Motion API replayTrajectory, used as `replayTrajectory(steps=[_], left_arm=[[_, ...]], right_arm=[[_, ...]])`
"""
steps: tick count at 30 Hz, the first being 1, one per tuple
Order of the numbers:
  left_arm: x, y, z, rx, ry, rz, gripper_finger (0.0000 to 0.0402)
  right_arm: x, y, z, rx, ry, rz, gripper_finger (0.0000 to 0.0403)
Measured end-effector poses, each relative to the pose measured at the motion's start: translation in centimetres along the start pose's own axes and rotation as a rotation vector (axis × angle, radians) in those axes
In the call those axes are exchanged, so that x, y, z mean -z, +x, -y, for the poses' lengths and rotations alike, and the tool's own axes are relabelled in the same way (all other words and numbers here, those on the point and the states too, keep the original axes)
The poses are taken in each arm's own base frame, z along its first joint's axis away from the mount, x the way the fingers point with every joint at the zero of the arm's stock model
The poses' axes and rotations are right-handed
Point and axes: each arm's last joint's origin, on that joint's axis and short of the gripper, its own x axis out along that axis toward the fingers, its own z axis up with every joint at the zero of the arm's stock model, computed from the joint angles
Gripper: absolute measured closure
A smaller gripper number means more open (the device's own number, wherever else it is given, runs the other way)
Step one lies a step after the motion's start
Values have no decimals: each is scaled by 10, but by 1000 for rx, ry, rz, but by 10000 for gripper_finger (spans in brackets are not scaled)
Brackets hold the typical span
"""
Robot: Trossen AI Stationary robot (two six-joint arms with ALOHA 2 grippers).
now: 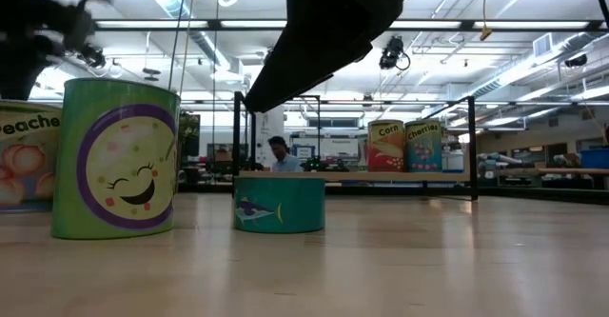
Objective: Pick and place cans onto a shelf
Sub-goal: Put the canned peaches on the shelf
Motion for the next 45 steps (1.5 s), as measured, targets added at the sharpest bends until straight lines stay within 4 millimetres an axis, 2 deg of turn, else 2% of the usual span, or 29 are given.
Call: replayTrajectory(steps=[3, 7, 19, 26, 30, 33, 38, 42, 45], left_arm=[[0, 14, 3, 7, -5, -4, 6], [-8, 13, 9, 43, -5, 103, 6], [-24, 13, 8, 79, -5, 202, 6], [-37, 22, 3, 65, -9, 145, 9], [-43, 30, 4, 70, 7, 86, 35], [-44, 31, 3, 70, 18, 71, 61], [-45, 27, -4, 54, 49, 30, 86], [-49, 6, -10, 44, 54, -5, 80], [-52, -17, -16, 38, 66, -17, 78]], right_arm=[[1, -2, -4, 12, -11, -2, 26], [3, -5, -7, 41, -34, -19, 27], [-6, -19, -2, 53, -17, 23, 28], [-6, -20, -5, 49, -12, 25, 28], [-4, -21, -9, 42, -24, 16, 28], [-5, -31, -10, 48, -43, 10, 28], [-7, -62, -3, 129, -58, -14, 28], [-9, -89, 4, 146, -18, -18, 28], [-8, -99, 7, 169, -9, -28, 28]])
